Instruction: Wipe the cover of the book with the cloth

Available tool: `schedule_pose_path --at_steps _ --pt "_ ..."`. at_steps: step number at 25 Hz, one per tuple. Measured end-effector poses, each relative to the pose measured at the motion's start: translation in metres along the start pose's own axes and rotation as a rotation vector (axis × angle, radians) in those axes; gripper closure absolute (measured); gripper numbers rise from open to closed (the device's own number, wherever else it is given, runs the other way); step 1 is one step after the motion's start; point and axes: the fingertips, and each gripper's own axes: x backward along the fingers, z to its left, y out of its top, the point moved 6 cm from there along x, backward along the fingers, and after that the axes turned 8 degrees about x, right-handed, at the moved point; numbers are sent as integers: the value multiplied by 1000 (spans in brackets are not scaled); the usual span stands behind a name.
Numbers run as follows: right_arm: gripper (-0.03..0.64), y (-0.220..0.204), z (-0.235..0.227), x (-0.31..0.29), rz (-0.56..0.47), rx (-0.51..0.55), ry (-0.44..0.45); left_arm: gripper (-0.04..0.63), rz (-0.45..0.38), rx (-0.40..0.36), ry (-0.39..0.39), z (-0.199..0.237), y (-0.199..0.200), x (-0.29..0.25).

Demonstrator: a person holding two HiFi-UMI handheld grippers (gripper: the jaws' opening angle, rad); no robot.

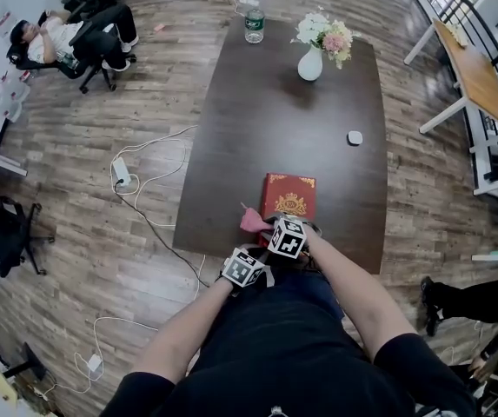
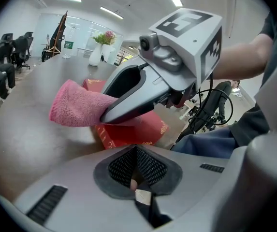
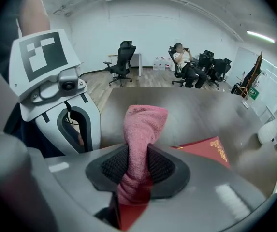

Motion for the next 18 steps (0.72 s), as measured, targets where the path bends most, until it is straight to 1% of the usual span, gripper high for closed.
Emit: schedule_pose_path --at_steps 4,18 --pt "503 -8 2 -8 38 27 2 600 -6 4 -5 1 0 0" --pt "504 -20 2 -4 30 10 2 600 0 -11 -23 2 0 0"
